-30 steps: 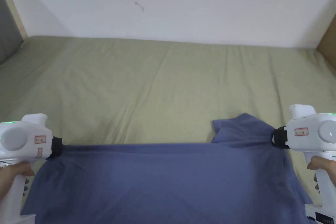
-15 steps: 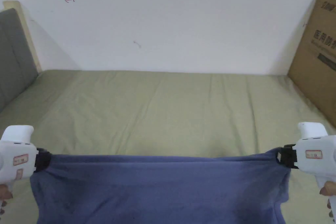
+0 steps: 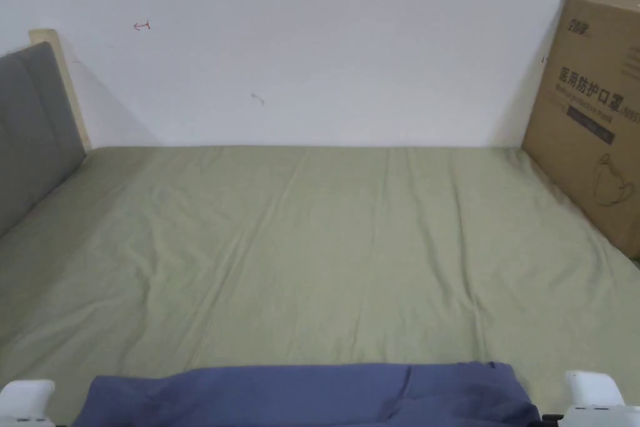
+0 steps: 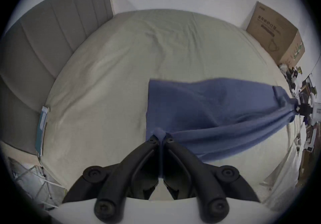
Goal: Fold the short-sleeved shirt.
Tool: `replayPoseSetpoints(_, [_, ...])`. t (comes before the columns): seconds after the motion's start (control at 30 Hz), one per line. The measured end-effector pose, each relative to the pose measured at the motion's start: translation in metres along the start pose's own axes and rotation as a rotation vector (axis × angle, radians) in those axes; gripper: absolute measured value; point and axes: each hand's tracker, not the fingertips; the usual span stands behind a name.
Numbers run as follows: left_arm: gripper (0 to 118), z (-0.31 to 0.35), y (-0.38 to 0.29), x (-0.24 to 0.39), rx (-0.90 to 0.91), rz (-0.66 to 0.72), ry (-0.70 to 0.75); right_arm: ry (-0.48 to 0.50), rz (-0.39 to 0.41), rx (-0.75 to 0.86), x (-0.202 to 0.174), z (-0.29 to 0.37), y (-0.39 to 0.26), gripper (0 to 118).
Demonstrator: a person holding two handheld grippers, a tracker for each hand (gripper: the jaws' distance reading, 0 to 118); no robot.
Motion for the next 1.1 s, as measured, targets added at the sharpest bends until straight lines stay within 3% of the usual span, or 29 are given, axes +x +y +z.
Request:
replayPoseSetpoints(0.13, [5,-0.005,-0.009,0.002,0.013,0.029,0.000,-0.011,0.021,-0.009,-0.005,-0.003,-0.017,2])
replayPoseSetpoints(0.2, [14,-0.005,-0.007,0.002,0.008,0.033,0.003,-0.011,0.027,-0.010,-0.007,-0.004,-0.024,3])
replayPoseSetpoints(0.23, [25,-0.006,-0.007,0.003,0.004,0.023,0.007,-0.014,0.028,-0.008,-0.008,-0.004,-0.026,9])
replayPoseSetpoints(0.27, [50,-0.006,-0.006,0.003,0.002,0.015,0.009,-0.014,0.029,-0.004,-0.008,-0.004,-0.027,28])
replayPoseSetpoints(0.33, [97,-0.003,-0.005,0.002,0.000,-0.002,0.036,-0.035,0.030,0.008,-0.011,-0.001,-0.029,47])
replayPoseSetpoints(0.37, [107,0.001,-0.006,0.003,0.000,0.004,0.037,-0.038,0.034,0.014,-0.011,0.002,-0.028,50])
replayPoseSetpoints(0.4, [107,0.005,-0.006,0.001,0.010,0.017,0.030,-0.042,0.040,0.025,-0.013,0.007,-0.026,50])
replayPoseSetpoints(0.57, [105,0.041,0.006,0.006,0.117,0.076,0.012,-0.056,0.073,0.209,-0.034,0.044,-0.001,50])
replayPoseSetpoints(0.63, [92,0.056,0.012,0.008,0.164,0.098,-0.040,-0.024,0.047,0.310,-0.049,0.060,0.013,49])
replayPoseSetpoints(0.67, [67,0.062,0.013,0.009,0.179,0.108,-0.059,-0.011,0.044,0.343,-0.056,0.064,0.019,40])
replayPoseSetpoints(0.73, [15,0.070,0.014,0.013,0.188,0.112,-0.077,-0.045,0.073,0.396,-0.080,0.070,0.032,11])
replayPoseSetpoints(0.77, [1,0.069,0.014,0.014,0.180,0.108,-0.074,-0.066,0.105,0.415,-0.092,0.070,0.036,2])
replayPoseSetpoints(1.03, [0,0.068,-0.005,0.010,0.152,0.111,-0.108,-0.179,0.144,0.723,-0.194,0.068,0.045,1])
replayPoseSetpoints(1.1, [0,0.067,-0.009,0.002,0.149,0.143,-0.124,-0.162,0.172,0.778,-0.213,0.067,0.046,1])
